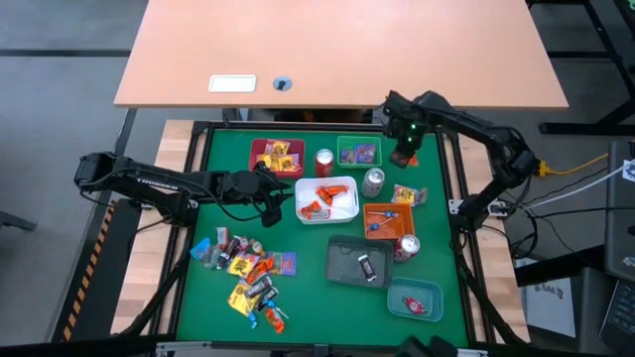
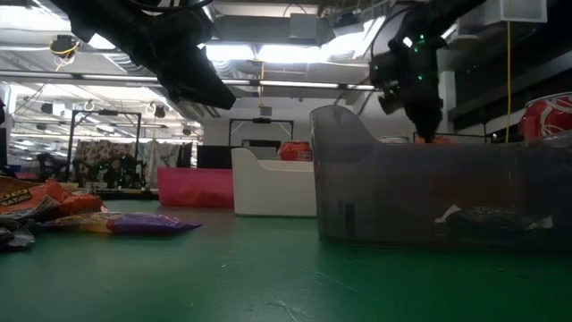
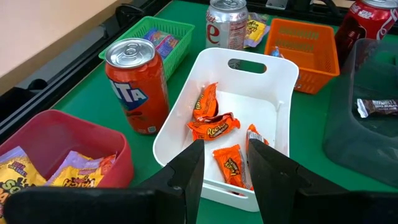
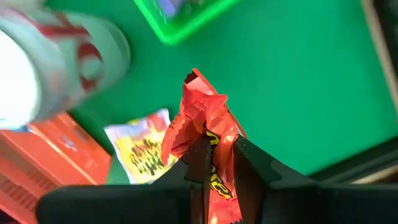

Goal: Sort candy
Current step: Put the orange candy into the white bin

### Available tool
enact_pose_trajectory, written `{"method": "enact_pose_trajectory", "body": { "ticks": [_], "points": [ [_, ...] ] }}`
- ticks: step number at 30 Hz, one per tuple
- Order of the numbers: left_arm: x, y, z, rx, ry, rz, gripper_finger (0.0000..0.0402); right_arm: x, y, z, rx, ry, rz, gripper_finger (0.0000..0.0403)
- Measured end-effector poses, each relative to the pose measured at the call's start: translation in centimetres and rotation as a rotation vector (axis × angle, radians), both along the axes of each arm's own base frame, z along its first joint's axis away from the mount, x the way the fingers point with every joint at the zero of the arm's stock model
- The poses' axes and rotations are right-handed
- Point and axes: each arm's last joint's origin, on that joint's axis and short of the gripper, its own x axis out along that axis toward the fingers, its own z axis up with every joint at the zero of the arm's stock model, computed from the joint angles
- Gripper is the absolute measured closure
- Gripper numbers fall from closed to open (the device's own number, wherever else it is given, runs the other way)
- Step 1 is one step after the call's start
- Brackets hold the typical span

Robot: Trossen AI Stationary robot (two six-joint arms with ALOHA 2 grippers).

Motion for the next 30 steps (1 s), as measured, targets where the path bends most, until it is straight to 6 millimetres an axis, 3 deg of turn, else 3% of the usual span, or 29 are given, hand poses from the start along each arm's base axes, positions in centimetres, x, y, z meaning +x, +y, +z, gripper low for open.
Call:
{"method": "enact_pose_trajectory", "body": {
  "ticks": [6, 19, 30],
  "points": [
    [0.0, 0.0, 0.0, 0.0, 0.0, 0.0, 0.0288, 2.4, 1.4, 2.4, -0.039, -0.103, 0.087, 0.0353],
    [0.0, 0.0, 0.0, -0.001, 0.0, 0.0, 0.0288, 9.5, 9.3, 3.9, -0.17, -0.36, 0.421, 0.0353],
    [0.0, 0.0, 0.0, -0.009, 0.001, -0.013, 0.0288, 13.1, 14.5, 5.3, -0.266, -0.636, 0.59, 0.0352]
  ]
}}
